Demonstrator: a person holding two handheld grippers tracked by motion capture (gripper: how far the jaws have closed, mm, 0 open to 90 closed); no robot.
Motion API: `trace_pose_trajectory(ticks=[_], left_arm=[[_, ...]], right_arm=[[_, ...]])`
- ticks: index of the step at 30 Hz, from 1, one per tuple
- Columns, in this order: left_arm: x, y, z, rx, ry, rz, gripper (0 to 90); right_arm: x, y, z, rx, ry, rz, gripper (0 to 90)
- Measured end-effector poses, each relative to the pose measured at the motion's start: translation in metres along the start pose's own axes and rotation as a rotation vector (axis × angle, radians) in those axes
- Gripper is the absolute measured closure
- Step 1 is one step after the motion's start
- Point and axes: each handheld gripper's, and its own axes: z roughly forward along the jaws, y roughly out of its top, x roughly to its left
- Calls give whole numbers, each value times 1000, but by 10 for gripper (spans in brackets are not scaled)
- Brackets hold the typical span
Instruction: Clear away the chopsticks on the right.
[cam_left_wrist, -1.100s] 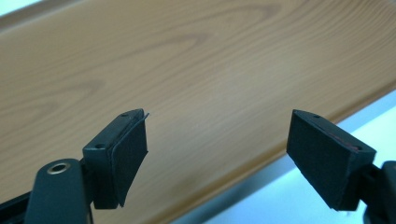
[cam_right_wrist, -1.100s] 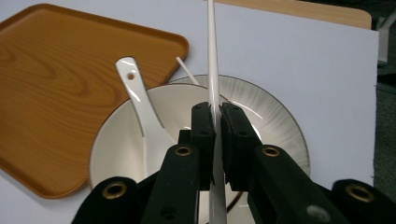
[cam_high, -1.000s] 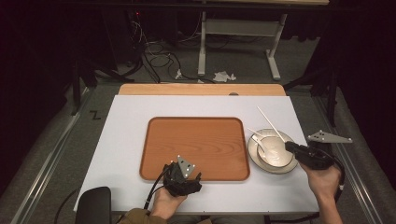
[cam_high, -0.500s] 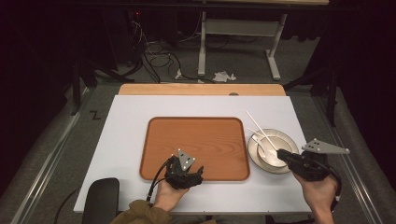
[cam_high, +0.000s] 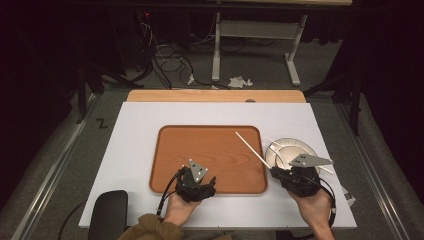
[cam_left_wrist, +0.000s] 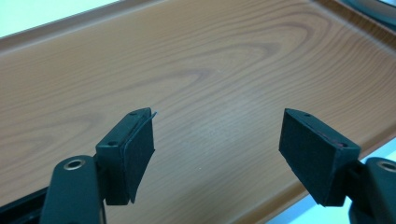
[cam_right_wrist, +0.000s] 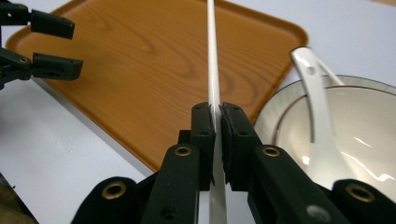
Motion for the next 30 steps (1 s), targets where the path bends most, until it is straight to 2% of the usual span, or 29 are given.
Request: trace_pose_trajectory(ticks=[5, 7, 10, 18, 20, 23, 30], left_arm=[[2, -1, -1, 4, 32, -6, 263], [4, -3, -2, 9, 51, -16, 263], [8, -6, -5, 14, 74, -36, 264], [11, -15, -16, 16, 122, -49, 263], [12, -17, -19, 16, 130, -57, 263], [14, -20, -21, 18, 144, -73, 263], [18, -27, -32, 18, 173, -94, 264]], right_arm=[[10, 3, 19, 42, -3, -25, 848], [13, 5, 29, 62, -3, -51, 848], [16, 8, 42, 86, 1, -64, 848], [16, 14, 79, 162, -12, -99, 847], [16, 15, 83, 171, -14, -97, 848], [16, 18, 100, 205, -21, -115, 846], [17, 21, 118, 245, -21, -126, 842]])
